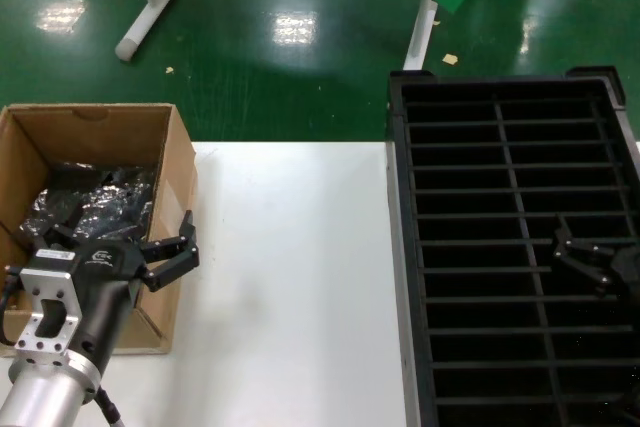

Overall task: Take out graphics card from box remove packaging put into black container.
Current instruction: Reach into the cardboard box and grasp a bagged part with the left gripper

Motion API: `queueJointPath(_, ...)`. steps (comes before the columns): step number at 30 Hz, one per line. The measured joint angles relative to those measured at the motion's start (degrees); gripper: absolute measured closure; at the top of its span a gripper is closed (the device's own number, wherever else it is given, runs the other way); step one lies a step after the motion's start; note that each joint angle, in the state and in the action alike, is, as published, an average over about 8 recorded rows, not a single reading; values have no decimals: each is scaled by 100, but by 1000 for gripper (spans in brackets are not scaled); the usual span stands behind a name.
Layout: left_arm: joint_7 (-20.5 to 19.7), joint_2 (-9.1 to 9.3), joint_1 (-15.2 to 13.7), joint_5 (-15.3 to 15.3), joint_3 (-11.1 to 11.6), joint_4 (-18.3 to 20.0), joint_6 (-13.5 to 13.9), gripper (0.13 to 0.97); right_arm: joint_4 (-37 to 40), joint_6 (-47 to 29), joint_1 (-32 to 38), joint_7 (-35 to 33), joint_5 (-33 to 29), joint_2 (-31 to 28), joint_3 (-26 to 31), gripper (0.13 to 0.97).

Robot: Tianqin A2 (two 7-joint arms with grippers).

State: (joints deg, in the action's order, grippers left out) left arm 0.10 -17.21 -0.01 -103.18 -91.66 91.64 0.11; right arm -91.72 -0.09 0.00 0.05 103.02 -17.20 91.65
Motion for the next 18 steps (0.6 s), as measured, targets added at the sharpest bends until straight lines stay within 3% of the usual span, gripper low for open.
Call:
queueJointPath(6,-1,-14,-11,-3,3,-9,16,132,0,0,0,0,0,0,0,129)
queueJointPath(10,-31,-137,-108,-46,40,-94,176,132,0,0,0,0,0,0,0,129)
queueJointPath(14,-93,-396,-292,-168,130,-263,542,132,0,0,0,0,0,0,0,129)
queueJointPath(18,-22,-694,-493,-338,280,-452,1080,132,0,0,0,0,0,0,0,129)
